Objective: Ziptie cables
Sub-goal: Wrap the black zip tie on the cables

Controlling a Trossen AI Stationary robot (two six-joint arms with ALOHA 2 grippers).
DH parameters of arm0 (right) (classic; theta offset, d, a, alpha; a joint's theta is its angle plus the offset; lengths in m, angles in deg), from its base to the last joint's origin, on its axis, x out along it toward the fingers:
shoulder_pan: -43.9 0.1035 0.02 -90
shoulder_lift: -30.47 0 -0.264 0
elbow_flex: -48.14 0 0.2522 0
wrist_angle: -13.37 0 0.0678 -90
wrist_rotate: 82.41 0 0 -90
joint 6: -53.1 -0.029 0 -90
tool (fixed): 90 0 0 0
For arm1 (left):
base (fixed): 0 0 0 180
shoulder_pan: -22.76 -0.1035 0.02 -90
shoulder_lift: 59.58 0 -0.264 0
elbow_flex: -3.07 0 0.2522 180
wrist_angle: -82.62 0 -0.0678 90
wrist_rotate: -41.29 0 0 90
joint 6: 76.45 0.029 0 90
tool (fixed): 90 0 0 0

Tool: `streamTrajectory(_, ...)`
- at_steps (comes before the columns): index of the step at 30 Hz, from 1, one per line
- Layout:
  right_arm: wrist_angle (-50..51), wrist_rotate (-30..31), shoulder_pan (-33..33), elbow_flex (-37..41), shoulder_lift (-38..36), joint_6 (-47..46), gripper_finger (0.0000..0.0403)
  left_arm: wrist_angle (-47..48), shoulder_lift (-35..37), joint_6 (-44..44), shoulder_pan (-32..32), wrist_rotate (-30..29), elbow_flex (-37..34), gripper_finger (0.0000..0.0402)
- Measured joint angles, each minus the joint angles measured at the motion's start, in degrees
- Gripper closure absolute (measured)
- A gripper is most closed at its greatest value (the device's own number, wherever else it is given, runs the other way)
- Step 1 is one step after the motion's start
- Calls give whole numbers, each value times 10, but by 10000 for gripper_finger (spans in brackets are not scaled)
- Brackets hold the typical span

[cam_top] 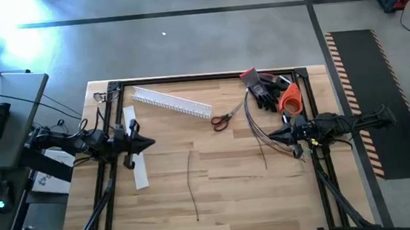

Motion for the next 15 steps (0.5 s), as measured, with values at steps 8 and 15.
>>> streamTrajectory(8, 0, 0, 0, 0, 0, 0, 387, 0, -21, 37, -32, -28, 0, 354)
streamTrajectory(15, 0, 0, 0, 0, 0, 0, 387, 1, -57, 38, -41, 12, 0, 300)
